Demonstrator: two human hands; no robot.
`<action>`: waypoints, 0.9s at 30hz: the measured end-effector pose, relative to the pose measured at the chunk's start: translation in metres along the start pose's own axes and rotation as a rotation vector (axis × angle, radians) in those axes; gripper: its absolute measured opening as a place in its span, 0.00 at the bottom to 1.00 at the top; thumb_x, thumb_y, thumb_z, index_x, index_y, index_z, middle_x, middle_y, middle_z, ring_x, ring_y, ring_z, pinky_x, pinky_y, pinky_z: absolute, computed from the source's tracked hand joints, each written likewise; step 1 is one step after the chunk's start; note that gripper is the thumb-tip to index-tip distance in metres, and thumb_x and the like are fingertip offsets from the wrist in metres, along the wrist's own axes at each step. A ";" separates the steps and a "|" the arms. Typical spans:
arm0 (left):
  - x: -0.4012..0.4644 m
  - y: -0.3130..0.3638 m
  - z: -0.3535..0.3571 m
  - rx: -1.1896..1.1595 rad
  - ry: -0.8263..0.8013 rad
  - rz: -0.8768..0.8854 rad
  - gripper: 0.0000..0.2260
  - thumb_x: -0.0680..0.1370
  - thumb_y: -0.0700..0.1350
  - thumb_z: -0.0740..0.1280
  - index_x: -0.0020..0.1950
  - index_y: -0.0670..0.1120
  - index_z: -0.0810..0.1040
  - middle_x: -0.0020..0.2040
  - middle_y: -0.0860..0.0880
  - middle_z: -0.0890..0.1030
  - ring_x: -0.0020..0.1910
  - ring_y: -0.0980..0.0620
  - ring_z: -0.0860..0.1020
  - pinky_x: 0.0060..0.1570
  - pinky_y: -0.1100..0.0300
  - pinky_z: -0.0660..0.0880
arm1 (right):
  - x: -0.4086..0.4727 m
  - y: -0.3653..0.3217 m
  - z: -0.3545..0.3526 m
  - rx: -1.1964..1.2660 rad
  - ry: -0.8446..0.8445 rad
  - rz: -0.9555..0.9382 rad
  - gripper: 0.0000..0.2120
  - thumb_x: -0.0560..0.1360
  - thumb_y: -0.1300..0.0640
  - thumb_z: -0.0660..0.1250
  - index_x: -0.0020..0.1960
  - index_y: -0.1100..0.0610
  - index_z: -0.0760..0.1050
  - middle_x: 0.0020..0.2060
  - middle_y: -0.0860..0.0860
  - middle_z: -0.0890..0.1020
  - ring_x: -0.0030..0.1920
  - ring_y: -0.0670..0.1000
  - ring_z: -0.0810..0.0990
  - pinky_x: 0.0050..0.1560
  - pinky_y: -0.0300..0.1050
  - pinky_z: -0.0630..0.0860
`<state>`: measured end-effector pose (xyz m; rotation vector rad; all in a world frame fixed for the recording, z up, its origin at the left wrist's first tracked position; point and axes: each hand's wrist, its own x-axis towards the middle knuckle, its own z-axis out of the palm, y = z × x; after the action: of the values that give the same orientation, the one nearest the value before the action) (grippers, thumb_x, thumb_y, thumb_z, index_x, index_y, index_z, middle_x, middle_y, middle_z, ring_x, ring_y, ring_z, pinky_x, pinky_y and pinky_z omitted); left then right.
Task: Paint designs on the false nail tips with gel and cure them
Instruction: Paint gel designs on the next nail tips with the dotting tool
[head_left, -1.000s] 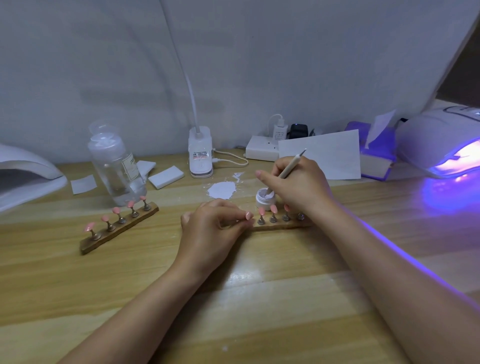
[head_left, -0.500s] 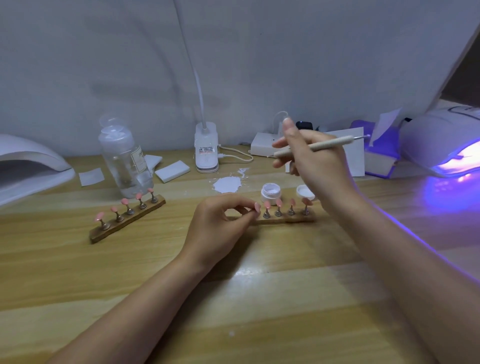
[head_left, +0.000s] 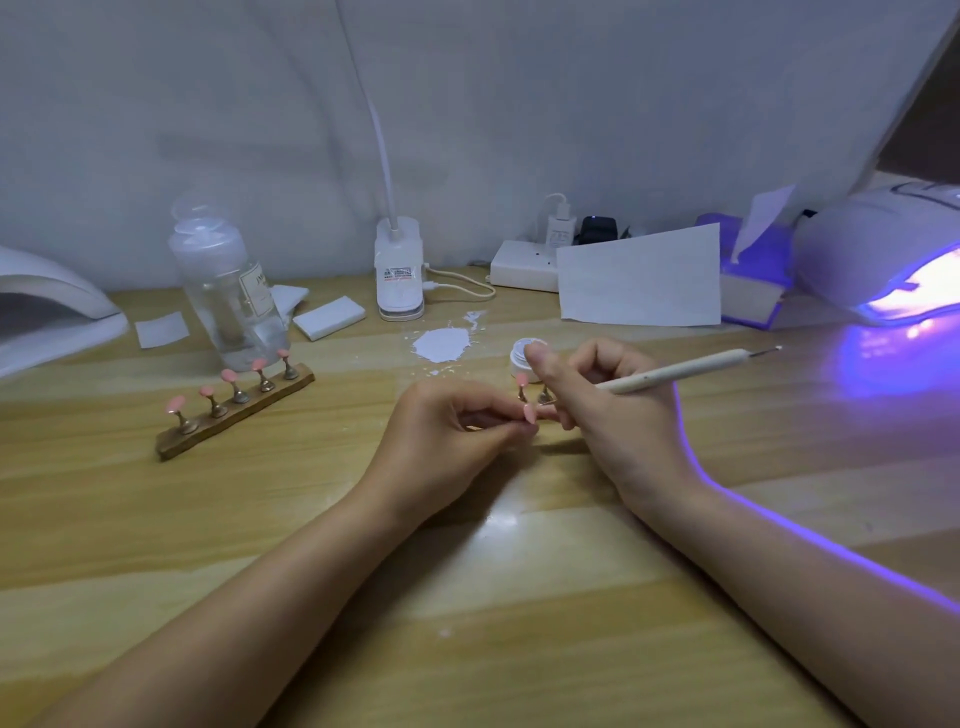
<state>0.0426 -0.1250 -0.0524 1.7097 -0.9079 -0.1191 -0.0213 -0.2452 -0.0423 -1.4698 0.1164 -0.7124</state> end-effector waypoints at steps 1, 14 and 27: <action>0.000 -0.001 0.000 0.009 -0.001 -0.003 0.06 0.67 0.31 0.72 0.40 0.40 0.83 0.37 0.49 0.84 0.38 0.62 0.81 0.43 0.68 0.77 | 0.000 0.001 0.000 -0.005 0.000 -0.005 0.22 0.70 0.59 0.71 0.21 0.51 0.67 0.17 0.45 0.71 0.22 0.43 0.76 0.33 0.40 0.80; 0.000 -0.002 0.001 0.047 -0.009 0.003 0.09 0.68 0.32 0.72 0.43 0.44 0.84 0.39 0.48 0.84 0.38 0.60 0.81 0.47 0.57 0.79 | 0.005 0.009 0.000 -0.106 -0.050 0.005 0.20 0.68 0.72 0.65 0.25 0.58 0.62 0.15 0.46 0.71 0.20 0.43 0.74 0.25 0.30 0.68; 0.000 -0.001 0.001 0.066 -0.013 -0.003 0.08 0.68 0.32 0.72 0.43 0.42 0.84 0.39 0.47 0.84 0.39 0.58 0.81 0.47 0.57 0.78 | 0.006 0.011 0.000 -0.098 -0.046 0.009 0.20 0.69 0.71 0.66 0.25 0.58 0.62 0.15 0.47 0.71 0.21 0.45 0.74 0.25 0.31 0.68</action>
<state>0.0423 -0.1257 -0.0535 1.7732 -0.9275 -0.1038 -0.0130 -0.2485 -0.0504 -1.5773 0.1239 -0.6731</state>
